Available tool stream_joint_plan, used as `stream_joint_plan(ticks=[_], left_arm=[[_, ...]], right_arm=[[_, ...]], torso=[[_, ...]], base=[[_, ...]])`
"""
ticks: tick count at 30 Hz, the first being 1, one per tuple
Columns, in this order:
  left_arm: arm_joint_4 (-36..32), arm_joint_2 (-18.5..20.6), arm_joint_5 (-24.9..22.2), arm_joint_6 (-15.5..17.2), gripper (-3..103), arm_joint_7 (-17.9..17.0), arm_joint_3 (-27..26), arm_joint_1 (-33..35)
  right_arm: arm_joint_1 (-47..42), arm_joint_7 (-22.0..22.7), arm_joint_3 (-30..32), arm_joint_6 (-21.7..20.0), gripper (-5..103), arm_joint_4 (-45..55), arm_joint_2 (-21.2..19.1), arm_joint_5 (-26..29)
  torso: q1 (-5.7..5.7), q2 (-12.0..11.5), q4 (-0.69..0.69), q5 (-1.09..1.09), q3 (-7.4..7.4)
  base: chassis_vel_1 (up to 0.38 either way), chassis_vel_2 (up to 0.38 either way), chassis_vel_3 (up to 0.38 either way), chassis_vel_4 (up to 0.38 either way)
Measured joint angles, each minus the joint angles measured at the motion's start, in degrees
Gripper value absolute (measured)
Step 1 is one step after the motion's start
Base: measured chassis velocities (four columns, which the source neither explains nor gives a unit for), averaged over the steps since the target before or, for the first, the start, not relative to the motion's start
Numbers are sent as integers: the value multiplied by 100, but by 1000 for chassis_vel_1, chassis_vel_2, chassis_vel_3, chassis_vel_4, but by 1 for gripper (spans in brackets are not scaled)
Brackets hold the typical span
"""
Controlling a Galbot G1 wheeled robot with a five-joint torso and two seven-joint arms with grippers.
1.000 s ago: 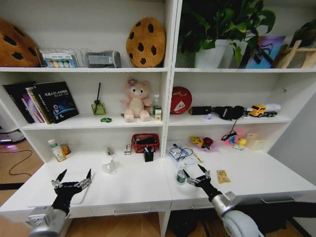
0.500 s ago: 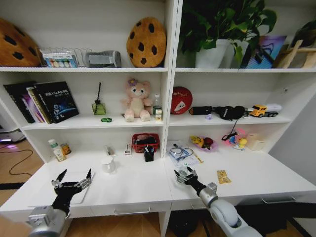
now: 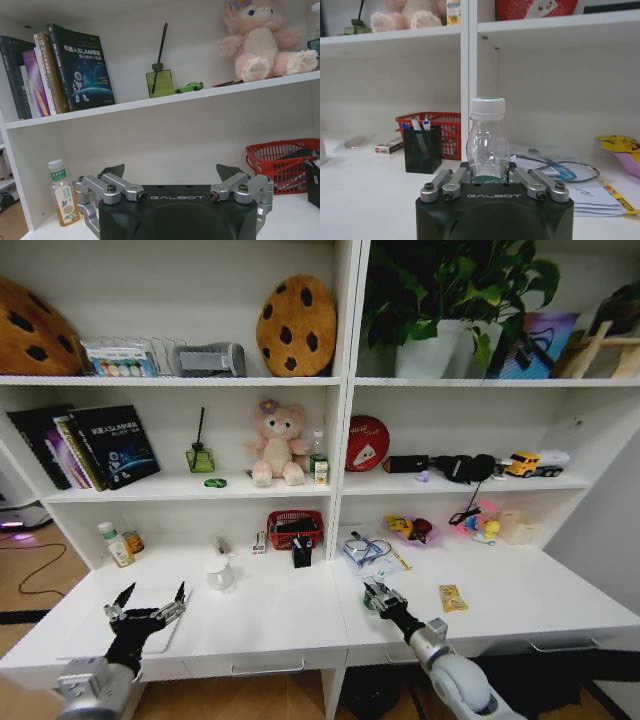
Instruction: Organize the objects on the table.
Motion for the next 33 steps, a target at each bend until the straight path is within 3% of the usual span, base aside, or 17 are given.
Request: stream_joint_plan(ticks=[6, 8, 10, 12, 13, 16, 18, 20, 21, 23, 25, 26, 28, 30, 31, 32, 33], left_arm=[[0, 0, 0, 0, 100, 0, 0, 0], [0, 1, 0, 0, 100, -1, 0, 0], [0, 0, 0, 0, 100, 0, 1, 0], [0, 0, 0, 0, 100, 1, 1, 0], [0, 0, 0, 0, 100, 1, 1, 0], [0, 0, 0, 0, 100, 1, 0, 0], [0, 0, 0, 0, 100, 0, 1, 0], [0, 0, 0, 0, 100, 1, 1, 0], [0, 0, 0, 0, 100, 1, 1, 0], [0, 1, 0, 0, 100, 0, 0, 0], [0, 0, 0, 0, 100, 1, 1, 0], [0, 0, 0, 0, 100, 1, 1, 0], [0, 0, 0, 0, 100, 1, 1, 0], [0, 0, 0, 0, 100, 1, 1, 0], [0, 0, 0, 0, 100, 1, 1, 0], [0, 0, 0, 0, 100, 0, 0, 0], [0, 0, 0, 0, 100, 1, 1, 0]], right_arm=[[-1706, -501, 1064, 538, 27, 984, 219, 71], [-2912, -1160, 1617, 1248, 27, 1192, 853, -112], [-3160, -1298, 1680, 1475, 27, 1182, 1000, -212], [-3822, -1497, 1710, 2284, 27, 870, 1368, -536], [-3982, -1512, 1675, 2532, 27, 642, 1469, -616], [-4060, -1515, 1637, 2695, 27, 417, 1547, -662], [-3859, -1410, 1411, 2967, 27, -538, 1728, -694], [-3786, -1388, 1383, 2972, 27, -688, 1748, -701], [-3444, -1193, 1300, 2901, 27, -1369, 1818, -740], [-3359, -1125, 1280, 2854, 27, -1541, 1829, -743], [-2881, -664, 1205, 2399, 27, -2421, 1853, -839], [-2881, -664, 1205, 2399, 27, -2421, 1853, -839], [-2484, -191, 1186, 1367, 27, -2806, 1857, -1031], [-2170, 43, 1135, 465, 27, -2963, 1817, -804], [-2170, 43, 1135, 465, 27, -2963, 1817, -804], [-1906, 149, 1089, -241, 27, -3100, 1768, -584], [-1746, 176, 1061, -505, 27, -3218, 1734, -503]], torso=[[-1, 1, -4, -2, -1], [-1, 2, -8, 0, -2], [-2, 2, -8, -2, -2], [-2, 2, -4, -3, -2], [-2, 2, -4, -2, -2], [-2, 2, -4, -2, -2], [-2, 2, -3, 1, -1], [-2, 2, -3, 2, -1], [-1, 1, -1, 0, -1], [-2, 1, -1, 0, -1], [-1, 0, -3, 2, 0], [-1, 0, -3, 2, 0], [-1, 0, -3, 0, 0], [-1, 1, -3, 0, 0], [-1, 1, -3, 0, 0], [0, 0, -1, 0, 0], [0, 0, -3, -1, 1]], base=[[0, 0, 0, 0], [0, 0, 0, 0], [0, 0, 0, 0], [0, 0, 0, 0], [0, 0, 0, 0], [0, 0, 0, 0], [0, 0, 0, 0], [0, 0, 0, 0], [0, 0, 0, 0], [0, 0, 0, 0], [0, 0, 0, 0], [0, 0, 0, 0], [0, 0, 0, 0], [0, 0, 0, 0], [0, 0, 0, 0], [0, 0, 0, 0], [0, 0, 0, 0]])
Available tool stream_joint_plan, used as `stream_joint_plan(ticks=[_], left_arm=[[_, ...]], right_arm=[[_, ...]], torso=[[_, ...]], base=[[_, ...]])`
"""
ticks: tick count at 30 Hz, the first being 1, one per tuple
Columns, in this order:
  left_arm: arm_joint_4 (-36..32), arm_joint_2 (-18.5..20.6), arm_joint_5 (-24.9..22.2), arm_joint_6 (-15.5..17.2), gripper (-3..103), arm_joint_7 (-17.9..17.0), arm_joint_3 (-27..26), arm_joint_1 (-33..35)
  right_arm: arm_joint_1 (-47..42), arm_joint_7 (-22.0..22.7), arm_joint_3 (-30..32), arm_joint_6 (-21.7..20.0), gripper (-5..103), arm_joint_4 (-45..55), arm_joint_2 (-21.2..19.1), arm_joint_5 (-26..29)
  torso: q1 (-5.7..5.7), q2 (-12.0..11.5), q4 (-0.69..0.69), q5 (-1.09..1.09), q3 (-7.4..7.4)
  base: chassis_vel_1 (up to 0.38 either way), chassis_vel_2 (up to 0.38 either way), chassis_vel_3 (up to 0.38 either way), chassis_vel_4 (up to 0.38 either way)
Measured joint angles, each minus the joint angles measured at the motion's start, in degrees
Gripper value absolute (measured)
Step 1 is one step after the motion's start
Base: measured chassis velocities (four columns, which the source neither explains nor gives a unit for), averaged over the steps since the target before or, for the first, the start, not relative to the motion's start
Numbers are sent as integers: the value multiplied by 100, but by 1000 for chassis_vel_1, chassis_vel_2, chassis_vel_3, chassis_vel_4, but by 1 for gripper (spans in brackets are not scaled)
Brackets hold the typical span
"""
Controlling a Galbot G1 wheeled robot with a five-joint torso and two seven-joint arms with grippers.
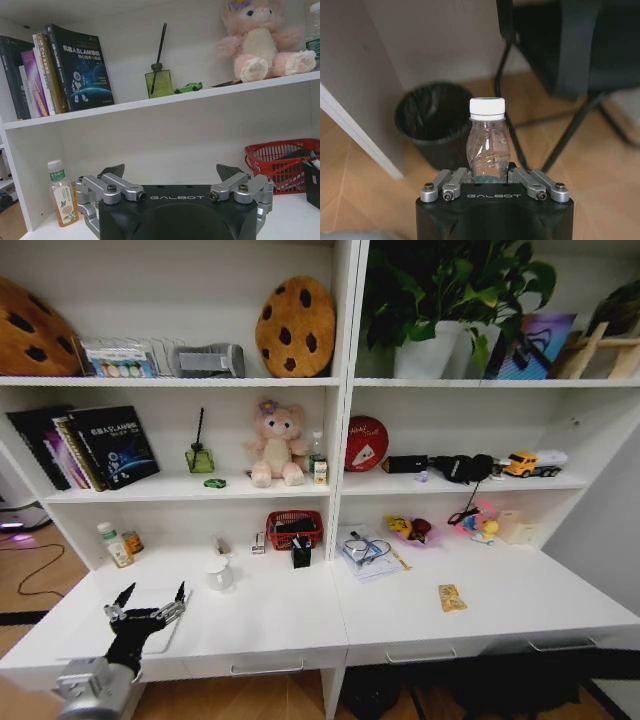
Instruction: Organize the objects on the table.
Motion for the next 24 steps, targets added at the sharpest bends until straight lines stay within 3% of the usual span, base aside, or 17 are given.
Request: stream_joint_plan(ticks=[2, 6, 8, 13, 17, 19, 20, 22, 24], left_arm=[[0, 0, 0, 0, 100, 0, 0, 0], [0, 0, 0, 0, 100, 0, 0, 0], [0, 0, 0, 0, 100, 0, 0, 0], [0, 0, 0, 0, 100, 0, 0, 0], [0, 0, 0, 0, 100, 0, 0, 0], [0, 0, 0, 0, 100, 0, 0, 0], [0, 0, 0, 0, 100, 0, 0, 0], [0, 0, 0, 0, 100, 0, 0, 0], [0, 0, 0, 0, 100, 0, 0, 0]], right_arm=[[573, 115, -53, -260, 27, -533, -53, -66], [1272, 203, -124, -244, 27, -1204, -98, -254], [1696, 572, -360, -369, 27, -1446, -140, 16], [2366, 759, -804, -601, 27, -1994, -152, 114], [2649, 777, -992, -531, 27, -2244, -113, -13], [2999, 635, -1068, 67, 27, -2666, -33, -683], [2999, 635, -1068, 67, 27, -2666, -33, -683], [3382, 547, -1115, 680, 27, -3168, 39, -1115], [3517, 540, -1145, 866, 27, -3355, 64, -1179]], torso=[[0, 0, 0, 0, 0], [0, 0, 0, 2, 0], [1, 0, 1, 0, 0], [1, -1, 0, 1, 0], [1, -1, 0, 2, 1], [1, 0, -1, -1, 0], [1, 0, -1, -1, 0], [1, -1, -1, 0, 0], [0, -1, 0, -1, 0]], base=[[0, 0, 0, 0], [0, 0, 0, 0], [0, 0, 0, 0], [0, 0, 0, 0], [0, 0, 0, 0], [0, 0, 0, 0], [0, 0, 0, 0], [0, 0, 0, 0], [0, 0, 0, 0]])
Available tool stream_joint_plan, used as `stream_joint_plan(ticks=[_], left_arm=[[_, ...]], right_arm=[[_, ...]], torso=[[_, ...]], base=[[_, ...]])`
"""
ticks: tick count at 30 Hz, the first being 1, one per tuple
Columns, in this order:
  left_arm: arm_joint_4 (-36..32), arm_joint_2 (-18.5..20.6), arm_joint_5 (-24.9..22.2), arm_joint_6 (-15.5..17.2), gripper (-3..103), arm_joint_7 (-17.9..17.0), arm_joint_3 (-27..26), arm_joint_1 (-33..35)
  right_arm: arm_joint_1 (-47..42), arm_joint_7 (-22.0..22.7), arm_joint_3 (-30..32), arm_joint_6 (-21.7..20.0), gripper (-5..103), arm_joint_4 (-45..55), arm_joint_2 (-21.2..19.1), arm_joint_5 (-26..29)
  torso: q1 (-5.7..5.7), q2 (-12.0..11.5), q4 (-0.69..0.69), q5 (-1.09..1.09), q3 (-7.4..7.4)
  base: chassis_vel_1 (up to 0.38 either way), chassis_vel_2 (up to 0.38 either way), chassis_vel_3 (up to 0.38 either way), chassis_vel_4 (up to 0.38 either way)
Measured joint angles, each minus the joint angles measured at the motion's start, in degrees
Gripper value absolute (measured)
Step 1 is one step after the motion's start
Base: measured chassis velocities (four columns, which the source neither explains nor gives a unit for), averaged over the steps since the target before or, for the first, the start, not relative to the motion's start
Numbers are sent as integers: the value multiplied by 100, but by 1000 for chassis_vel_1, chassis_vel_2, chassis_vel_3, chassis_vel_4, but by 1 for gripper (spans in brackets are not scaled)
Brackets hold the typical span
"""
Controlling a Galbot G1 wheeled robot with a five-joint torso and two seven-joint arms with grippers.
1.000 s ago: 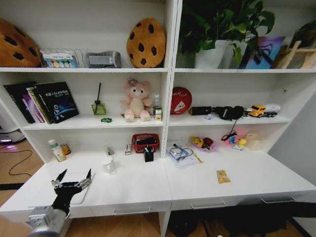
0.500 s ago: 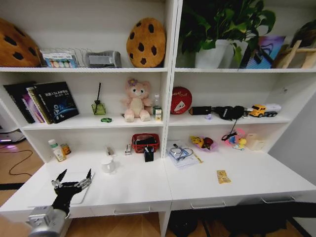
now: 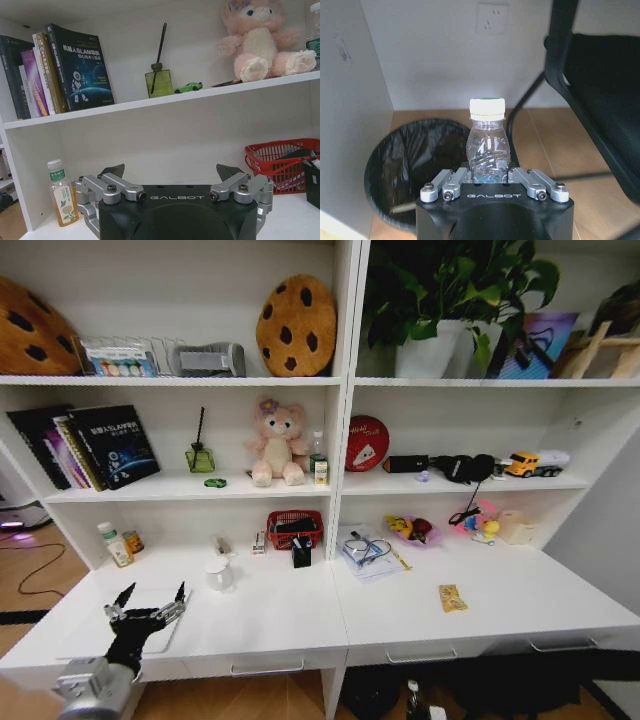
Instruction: Organize the objects on the table.
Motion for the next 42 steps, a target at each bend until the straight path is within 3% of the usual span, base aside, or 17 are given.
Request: stream_joint_plan(ticks=[6, 9, 12, 14, 16, 19, 22, 23, 25, 26, 28, 30, 31, 32, 33, 36, 42], left_arm=[[0, 0, 0, 0, 100, 0, 0, 0], [0, 0, 0, 0, 100, 0, 0, 0], [0, 0, 0, 0, 100, 0, 0, 0], [0, 0, 0, 0, 100, 0, 0, 0], [0, 0, 0, 0, 100, 0, 0, 0], [0, 0, 0, 0, 100, 0, 0, 0], [0, 0, 0, 0, 100, 0, 0, 0], [0, 0, 0, 0, 100, 0, 0, 0], [0, 0, 0, 0, 100, 0, 0, 0], [0, 0, 0, 0, 100, 0, 0, 0], [0, 0, 0, 0, 100, 0, 0, 0], [0, 0, 0, 0, 100, 0, 0, 0], [0, 0, 0, 0, 100, 0, 0, 0], [0, 0, 0, 0, 100, 0, 0, 0], [0, 0, 0, 0, 100, 0, 0, 0], [0, 0, 0, 0, 100, 0, 0, 0], [0, 0, 0, 0, 100, 0, 0, 0]], right_arm=[[297, -15, -45, 435, 27, -461, 64, -165], [1027, 194, -130, 1845, 27, -1736, 248, -720], [1175, 120, -99, 1952, 26, -1974, 307, -951], [1204, -34, -100, 1915, 31, -2027, 354, -918], [1246, -109, -91, 1865, 47, -2088, 411, -875], [1277, -111, -86, 1881, 52, -2106, 403, -808], [1240, -262, -89, 1885, 69, -2048, 331, -763], [1240, -262, -89, 1885, 69, -2048, 331, -763], [1044, -353, -102, 1631, 79, -1787, 303, -644], [1044, -353, -102, 1631, 79, -1787, 303, -644], [632, -411, -141, 912, 90, -1169, 271, -302], [507, -421, -163, 727, 90, -996, 257, -186], [-5, -419, -232, -29, 98, -336, 185, 200], [-297, -396, -254, -489, 99, 27, 139, 377], [-297, -396, -254, -489, 99, 27, 139, 377], [-1001, -158, -258, -1355, 100, 680, 8, 771], [-1549, -58, 11, -1464, 100, 802, -56, 695]], torso=[[0, 0, -2, 2, 0], [0, 0, 2, 3, 0], [0, 0, 0, 0, 0], [1, 0, -2, 1, 0], [-1, 0, -1, 2, 0], [-1, 0, -1, 2, 0], [-1, 0, 0, 0, -1], [-1, 0, 0, 0, -1], [-1, 0, 0, 1, 0], [-1, 0, 0, 1, 0], [-1, 1, 0, 2, -1], [-1, 1, 0, 1, -1], [-1, 1, 0, 2, -1], [-1, 1, -3, 2, -1], [-1, 1, -3, 2, -1], [-2, 2, -1, 1, -2], [-2, 2, 1, 2, -1]], base=[[0, 0, 0, 0], [0, 0, 0, 0], [0, 0, 0, 0], [0, 0, 0, 0], [0, 0, 0, 0], [0, 0, 0, 0], [0, 0, 0, 0], [0, 0, 0, 0], [0, 0, 0, 0], [0, 0, 0, 0], [0, 0, 0, 0], [0, 0, 0, 0], [0, 0, 0, 0], [0, 0, 0, 0], [0, 0, 0, 0], [0, 0, 0, 0], [0, 0, 0, 0]])
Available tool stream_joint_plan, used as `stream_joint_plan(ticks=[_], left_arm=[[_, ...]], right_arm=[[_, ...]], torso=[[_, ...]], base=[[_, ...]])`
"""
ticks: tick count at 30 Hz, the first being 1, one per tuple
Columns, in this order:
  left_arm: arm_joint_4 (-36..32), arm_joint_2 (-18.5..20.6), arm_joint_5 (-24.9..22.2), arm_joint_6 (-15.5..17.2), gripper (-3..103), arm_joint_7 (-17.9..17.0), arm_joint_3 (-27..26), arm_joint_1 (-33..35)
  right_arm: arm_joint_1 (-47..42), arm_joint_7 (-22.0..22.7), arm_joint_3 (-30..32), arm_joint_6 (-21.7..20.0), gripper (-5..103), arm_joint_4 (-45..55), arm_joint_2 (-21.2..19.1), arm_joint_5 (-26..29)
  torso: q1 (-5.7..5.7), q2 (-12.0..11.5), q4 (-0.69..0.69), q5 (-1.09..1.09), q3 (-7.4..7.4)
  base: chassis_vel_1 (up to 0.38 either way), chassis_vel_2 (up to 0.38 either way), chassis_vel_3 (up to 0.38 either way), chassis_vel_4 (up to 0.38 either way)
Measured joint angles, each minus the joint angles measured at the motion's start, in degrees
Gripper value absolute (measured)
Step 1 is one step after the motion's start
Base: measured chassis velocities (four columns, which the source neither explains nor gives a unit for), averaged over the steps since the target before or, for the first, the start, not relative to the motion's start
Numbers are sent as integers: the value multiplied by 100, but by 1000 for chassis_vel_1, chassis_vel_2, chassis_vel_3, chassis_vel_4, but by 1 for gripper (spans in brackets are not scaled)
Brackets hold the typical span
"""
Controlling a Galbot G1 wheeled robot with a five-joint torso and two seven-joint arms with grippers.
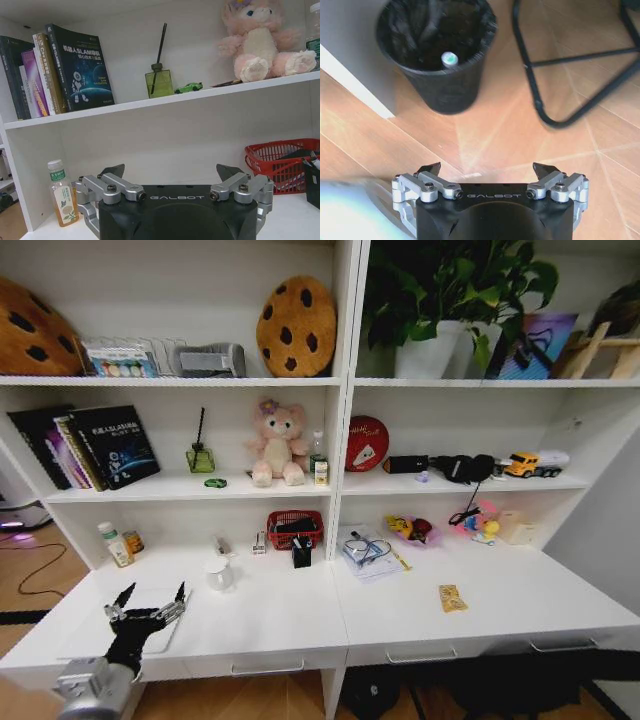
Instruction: Organize the objects on the table.
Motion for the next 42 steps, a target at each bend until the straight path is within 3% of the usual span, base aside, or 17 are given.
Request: stream_joint_plan(ticks=[5, 7, 8, 9, 11, 12, 13, 15, 17, 19, 24, 28, 32, 33, 37, 38, 42], left_arm=[[0, 0, 0, 0, 100, 0, 0, 0], [0, 0, 0, 0, 100, 0, 0, 0], [0, 0, 0, 0, 100, 0, 0, 0], [0, 0, 0, 0, 100, 0, 0, 0], [0, 0, 0, 0, 100, 0, 0, 0], [0, 0, 0, 0, 100, 0, 0, 0], [0, 0, 0, 0, 100, 0, 0, 0], [0, 0, 0, 0, 100, 0, 0, 0], [0, 0, 0, 0, 100, 0, 0, 0], [0, 0, 0, 0, 100, 0, 0, 0], [0, 0, 0, 0, 100, 0, 0, 0], [0, 0, 0, 0, 100, 0, 0, 0], [0, 0, 0, 0, 100, 0, 0, 0], [0, 0, 0, 0, 100, 0, 0, 0], [0, 0, 0, 1, 100, 0, 0, 1], [0, 0, 0, 1, 100, 0, 0, 0], [0, 0, 0, 0, 100, 0, 0, 0]], right_arm=[[-573, -16, 293, 174, 100, 675, -42, -5], [-1143, 1, 450, 350, 100, 1474, -101, 231], [-1432, 3, 552, 772, 100, 1834, -111, 135], [-1432, 3, 552, 772, 100, 1834, -111, 135], [-2003, -346, 1130, 2471, 100, 2602, -78, -734], [-2003, -346, 1130, 2471, 100, 2602, -78, -734], [-2219, -502, 1456, 2858, 100, 2996, -62, -941], [-2438, -581, 1847, 3137, 100, 3594, -62, -967], [-2540, -582, 2078, 3170, 100, 4067, -84, -829], [-2564, -538, 2519, 2961, 100, 4980, -167, -412], [-2097, -388, 2788, 2435, 100, 5596, -356, 117], [-1175, -105, 2663, 1725, 100, 5359, -902, 498], [-861, 62, 2574, 1302, 100, 5218, -1144, 604], [-601, 154, 2485, 876, 100, 5041, -1332, 716], [-329, 229, 2358, 524, 99, 4786, -1487, 886], [-37, 292, 2211, 175, 99, 4533, -1630, 1131], [470, 285, 1657, -250, 98, 3978, -1832, 1411]], torso=[[0, 0, -1, 1, 0], [0, 0, -1, 0, 0], [0, 0, -2, -1, 0], [0, 0, -2, -1, 0], [0, 0, -1, 1, 0], [0, 0, -1, 1, 0], [0, 0, -1, 1, 0], [0, 0, -3, -4, 0], [0, 0, -2, -1, 0], [0, 0, 0, -3, 1], [0, -1, -1, 0, 1], [1, -1, 0, 2, 2], [2, -2, 1, 2, 2], [2, -1, -2, -1, 2], [2, -2, -2, 1, 2], [2, -2, 0, 1, 2], [2, -2, -1, 0, 2]], base=[[0, 0, 0, 0], [0, 0, 0, 0], [0, 0, 0, 0], [0, 0, 0, 0], [0, 0, 0, 0], [0, 0, 0, 0], [0, 0, 0, 0], [0, 0, 0, 0], [0, 0, 0, 0], [0, 0, 0, 0], [0, 0, 0, 0], [0, 0, 0, 0], [0, 0, 0, 0], [0, 0, 0, 0], [0, 0, 0, 0], [0, 0, 0, 0], [0, 0, 0, 0]])
